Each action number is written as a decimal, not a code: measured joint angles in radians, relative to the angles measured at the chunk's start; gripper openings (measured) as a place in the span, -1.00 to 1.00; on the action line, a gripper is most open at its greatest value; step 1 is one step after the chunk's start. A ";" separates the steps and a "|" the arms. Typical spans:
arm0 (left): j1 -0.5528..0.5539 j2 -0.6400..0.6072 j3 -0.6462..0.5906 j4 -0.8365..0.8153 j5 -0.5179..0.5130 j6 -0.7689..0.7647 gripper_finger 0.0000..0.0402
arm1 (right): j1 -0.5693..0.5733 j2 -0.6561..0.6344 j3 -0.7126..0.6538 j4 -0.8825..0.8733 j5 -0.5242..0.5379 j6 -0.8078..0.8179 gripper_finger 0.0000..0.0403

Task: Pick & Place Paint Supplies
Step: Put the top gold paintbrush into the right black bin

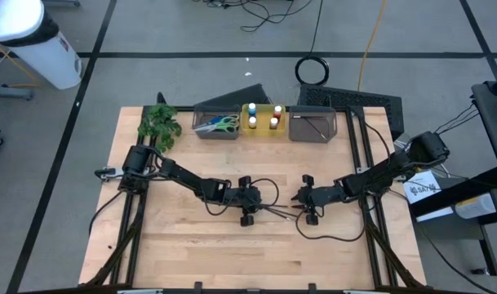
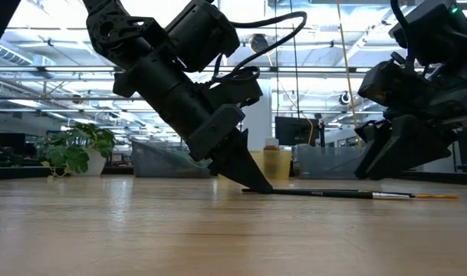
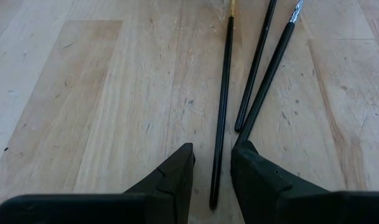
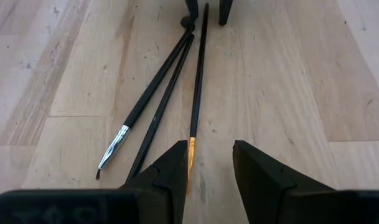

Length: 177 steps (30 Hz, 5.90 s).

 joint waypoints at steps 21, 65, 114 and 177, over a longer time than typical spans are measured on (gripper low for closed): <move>0.000 0.000 0.000 0.000 0.000 0.002 -0.41 | -0.001 0.108 0.003 0.040 0.029 0.004 -0.43; 0.073 -0.018 0.002 -0.092 -0.115 -0.282 -0.41 | 0.000 0.099 0.004 0.154 -0.027 0.026 -0.43; 0.073 -0.018 0.000 -0.103 -0.114 -0.262 -0.41 | -0.035 0.151 0.006 0.178 0.128 0.004 -0.43; 0.073 -0.018 0.000 -0.106 -0.114 -0.254 -0.41 | -0.101 0.151 -0.021 0.221 -0.008 -0.113 -0.99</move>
